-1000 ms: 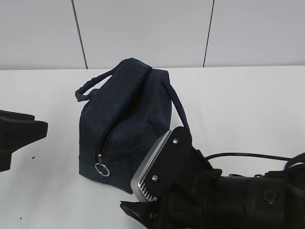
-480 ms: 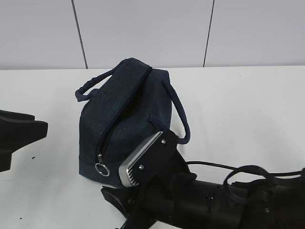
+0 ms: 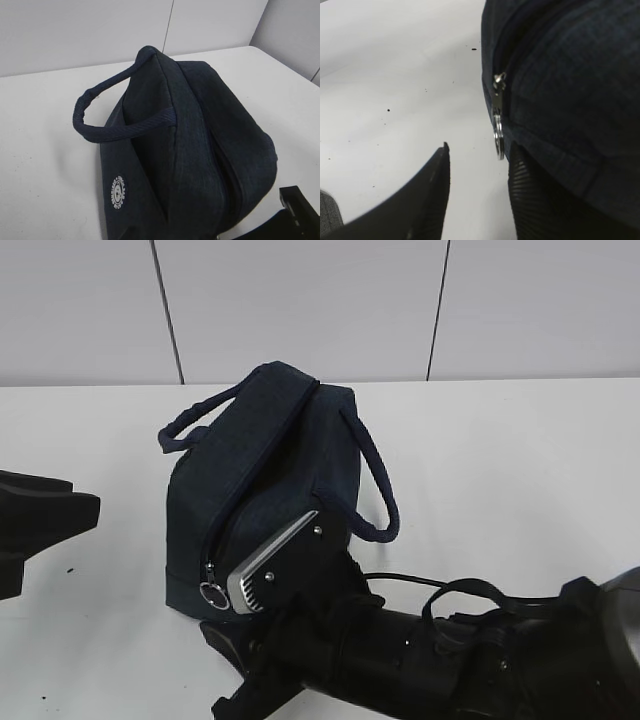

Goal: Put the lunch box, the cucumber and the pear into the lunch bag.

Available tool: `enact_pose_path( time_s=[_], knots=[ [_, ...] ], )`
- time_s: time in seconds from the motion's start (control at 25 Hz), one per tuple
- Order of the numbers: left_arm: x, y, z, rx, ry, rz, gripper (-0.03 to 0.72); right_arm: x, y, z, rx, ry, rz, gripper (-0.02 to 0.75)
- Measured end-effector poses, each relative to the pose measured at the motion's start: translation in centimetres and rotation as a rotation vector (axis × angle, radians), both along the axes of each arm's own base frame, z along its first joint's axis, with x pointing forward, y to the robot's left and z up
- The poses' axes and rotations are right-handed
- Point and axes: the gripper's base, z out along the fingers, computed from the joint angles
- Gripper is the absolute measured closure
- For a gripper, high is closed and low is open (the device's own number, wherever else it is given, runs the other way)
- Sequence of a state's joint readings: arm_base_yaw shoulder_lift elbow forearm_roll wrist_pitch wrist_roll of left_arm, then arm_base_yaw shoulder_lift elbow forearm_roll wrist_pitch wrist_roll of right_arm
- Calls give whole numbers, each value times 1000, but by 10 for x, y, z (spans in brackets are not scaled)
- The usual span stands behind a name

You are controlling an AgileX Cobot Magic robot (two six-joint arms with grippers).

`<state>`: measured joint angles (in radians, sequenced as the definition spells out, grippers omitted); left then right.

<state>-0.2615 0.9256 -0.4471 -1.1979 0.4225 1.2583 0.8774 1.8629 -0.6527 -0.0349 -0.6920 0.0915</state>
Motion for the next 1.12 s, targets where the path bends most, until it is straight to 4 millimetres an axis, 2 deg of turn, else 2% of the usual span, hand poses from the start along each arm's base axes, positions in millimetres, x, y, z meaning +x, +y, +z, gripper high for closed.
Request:
enact_pose_path(
  time_s=[0.36, 0.64, 1.12],
  knots=[
    [0, 0, 0, -5, 1, 2, 459, 8, 9, -8, -9, 9, -9, 428],
    [0, 0, 0, -5, 1, 2, 459, 17, 19, 1, 11, -8, -9, 519],
    [0, 0, 0, -6, 2, 2, 459, 17, 19, -5, -42, 33, -10, 540]
  ],
)
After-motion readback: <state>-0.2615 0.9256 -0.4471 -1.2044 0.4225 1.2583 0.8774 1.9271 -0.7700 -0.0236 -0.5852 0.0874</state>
